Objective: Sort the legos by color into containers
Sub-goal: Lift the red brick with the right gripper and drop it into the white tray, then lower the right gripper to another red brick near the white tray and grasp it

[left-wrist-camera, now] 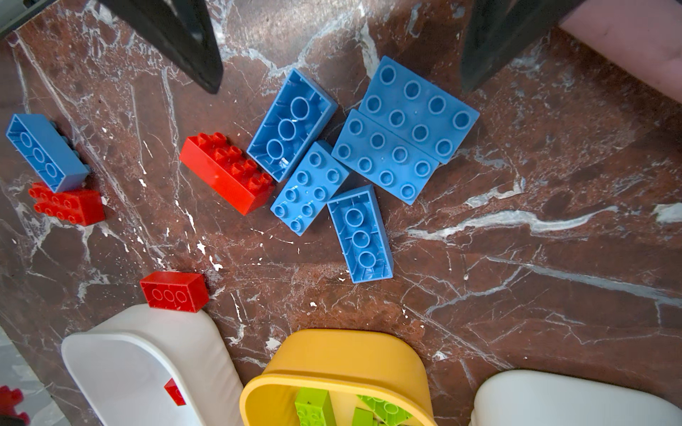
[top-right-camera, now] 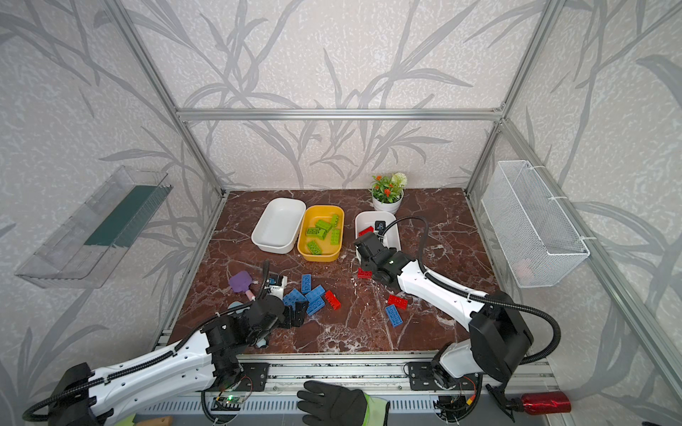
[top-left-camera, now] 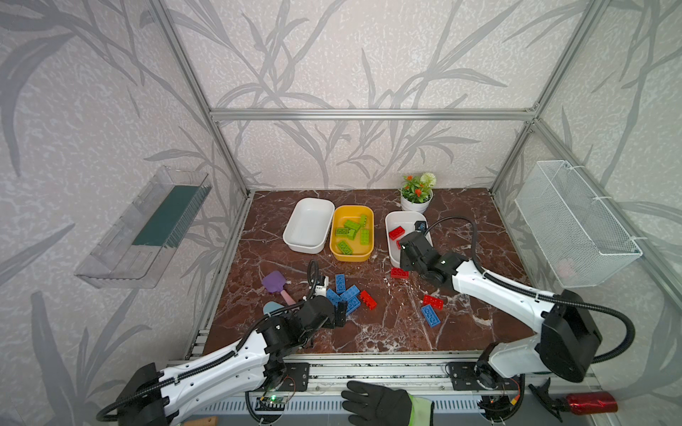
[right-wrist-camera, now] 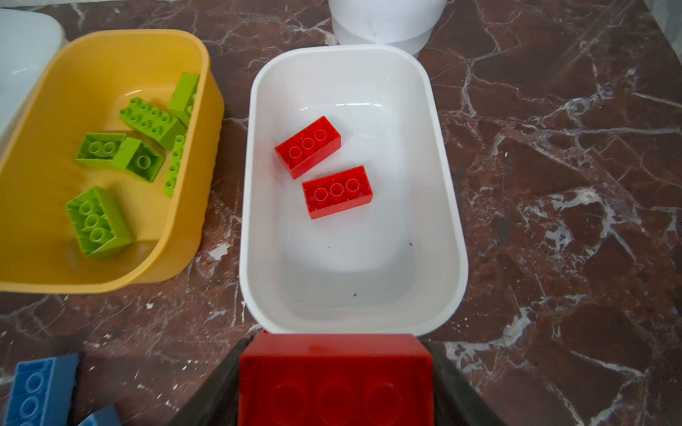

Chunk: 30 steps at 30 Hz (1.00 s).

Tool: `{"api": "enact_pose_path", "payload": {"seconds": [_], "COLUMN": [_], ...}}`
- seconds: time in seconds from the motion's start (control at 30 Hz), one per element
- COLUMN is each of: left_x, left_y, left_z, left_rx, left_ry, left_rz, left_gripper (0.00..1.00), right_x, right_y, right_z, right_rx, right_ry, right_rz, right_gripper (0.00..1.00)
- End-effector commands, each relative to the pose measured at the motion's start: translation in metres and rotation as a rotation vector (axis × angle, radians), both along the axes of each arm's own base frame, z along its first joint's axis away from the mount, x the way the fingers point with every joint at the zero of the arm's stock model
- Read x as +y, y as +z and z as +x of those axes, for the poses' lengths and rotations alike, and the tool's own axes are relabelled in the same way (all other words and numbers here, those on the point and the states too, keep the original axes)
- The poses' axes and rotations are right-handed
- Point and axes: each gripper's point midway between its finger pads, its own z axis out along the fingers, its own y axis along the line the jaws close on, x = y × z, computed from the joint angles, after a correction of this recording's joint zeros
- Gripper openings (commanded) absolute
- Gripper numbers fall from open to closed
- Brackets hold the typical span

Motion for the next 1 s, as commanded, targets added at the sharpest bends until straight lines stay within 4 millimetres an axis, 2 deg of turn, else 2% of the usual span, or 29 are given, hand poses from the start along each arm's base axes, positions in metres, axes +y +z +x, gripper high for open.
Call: {"api": "enact_pose_path", "payload": {"seconds": [0.0,0.3,0.4,0.53,0.7,0.8,0.97], "left_x": [-0.006,-0.010,-0.012,-0.017,-0.024,-0.026,-0.025], "left_y": [0.019,0.018,0.018,0.020,0.018,0.018,0.019], "left_z": [0.011,0.021,0.024,0.027,0.028,0.026,0.018], "left_rx": [-0.044,-0.038,-0.034,-0.033,-0.022,-0.013,0.009], "left_ry": [0.016,0.036,0.037,0.029,0.009,-0.002,-0.025], "left_rz": [-0.019,0.028,0.040,0.052,0.048,0.036,0.017], "left_gripper": [0.99,0.99,0.99,0.99,0.99,0.99,0.99], "right_x": [0.014,0.018,0.016,0.015,0.017,0.018,0.028], "right_y": [0.003,-0.034,-0.038,-0.031,-0.020,-0.015,-0.029], "right_z": [0.026,0.080,0.094,0.098,0.074,0.047,-0.002], "right_rx": [-0.017,0.044,0.049,0.042,0.048,0.037,0.039], "right_ry": [0.050,0.043,0.037,0.049,0.075,0.068,0.050], "right_rz": [0.035,0.026,0.028,0.023,0.033,0.029,0.040], "right_gripper": [0.53,0.56,0.67,0.92,0.97,0.99,1.00]}}
